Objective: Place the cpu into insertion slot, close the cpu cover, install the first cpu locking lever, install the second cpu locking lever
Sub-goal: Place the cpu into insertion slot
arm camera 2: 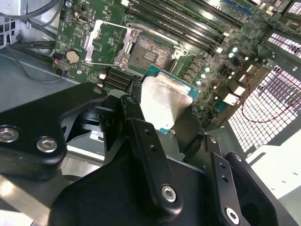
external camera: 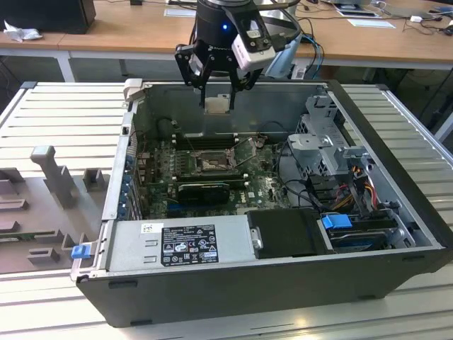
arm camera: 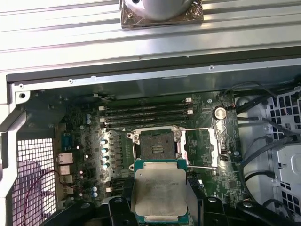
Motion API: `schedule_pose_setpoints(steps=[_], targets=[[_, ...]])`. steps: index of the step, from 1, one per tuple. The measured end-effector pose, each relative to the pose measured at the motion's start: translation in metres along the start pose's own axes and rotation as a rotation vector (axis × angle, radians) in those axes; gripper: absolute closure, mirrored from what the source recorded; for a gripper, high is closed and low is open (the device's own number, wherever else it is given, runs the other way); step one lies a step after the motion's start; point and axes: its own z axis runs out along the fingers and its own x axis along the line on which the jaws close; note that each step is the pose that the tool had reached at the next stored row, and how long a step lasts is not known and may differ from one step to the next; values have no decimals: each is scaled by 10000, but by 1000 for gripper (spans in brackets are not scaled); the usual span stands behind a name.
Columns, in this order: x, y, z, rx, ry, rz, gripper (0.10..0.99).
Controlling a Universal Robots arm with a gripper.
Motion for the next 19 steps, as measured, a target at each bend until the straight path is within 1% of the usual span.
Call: schedule_pose_setpoints(steps=[19], targets=[[0,0,0,-6,-27,301,561]])
